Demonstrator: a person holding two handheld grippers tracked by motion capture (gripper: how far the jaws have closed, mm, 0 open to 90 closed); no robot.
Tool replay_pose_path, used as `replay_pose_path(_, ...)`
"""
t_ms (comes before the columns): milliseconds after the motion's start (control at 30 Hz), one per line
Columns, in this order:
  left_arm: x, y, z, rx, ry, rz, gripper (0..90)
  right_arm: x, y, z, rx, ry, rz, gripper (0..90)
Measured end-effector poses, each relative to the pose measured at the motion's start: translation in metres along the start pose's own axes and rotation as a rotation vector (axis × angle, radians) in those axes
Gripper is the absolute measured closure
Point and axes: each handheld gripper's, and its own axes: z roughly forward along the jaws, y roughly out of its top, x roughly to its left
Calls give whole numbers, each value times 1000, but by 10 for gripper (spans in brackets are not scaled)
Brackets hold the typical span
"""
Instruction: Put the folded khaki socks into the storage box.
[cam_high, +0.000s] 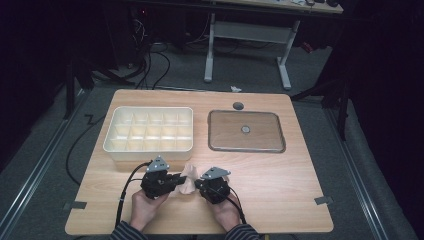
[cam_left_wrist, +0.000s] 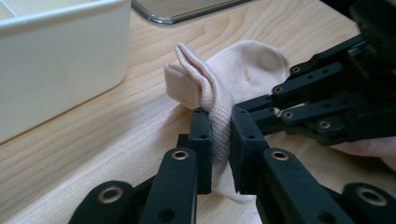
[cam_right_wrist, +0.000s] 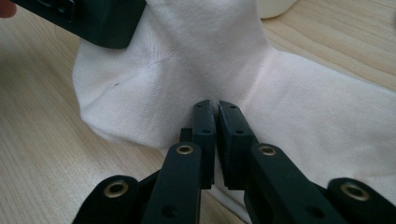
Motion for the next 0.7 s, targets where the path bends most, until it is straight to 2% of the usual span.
replay_pose_path(133,-2,4,-1,-23,-25,1,811,2,5,3,14,12,-5,859)
replay_pose_path(267,1,5,-1,-41,-47,-14,813,6,10,7,27,21,-18,860)
replay_pose_path(400,3,5,-2,-54,-66,-26,815,6,11,10,27,41,0,862)
replay_pose_path(533,3,5,-1,-46,-66,-24,815,8,13,12,28,64,18,861)
replay_pose_path(600,4,5,-2,-33,-51,-20,815,8,14,12,29,67,15,850)
replay_pose_path(700,4,4,-4,-17,-36,-16,815,7,13,7,22,54,23,771)
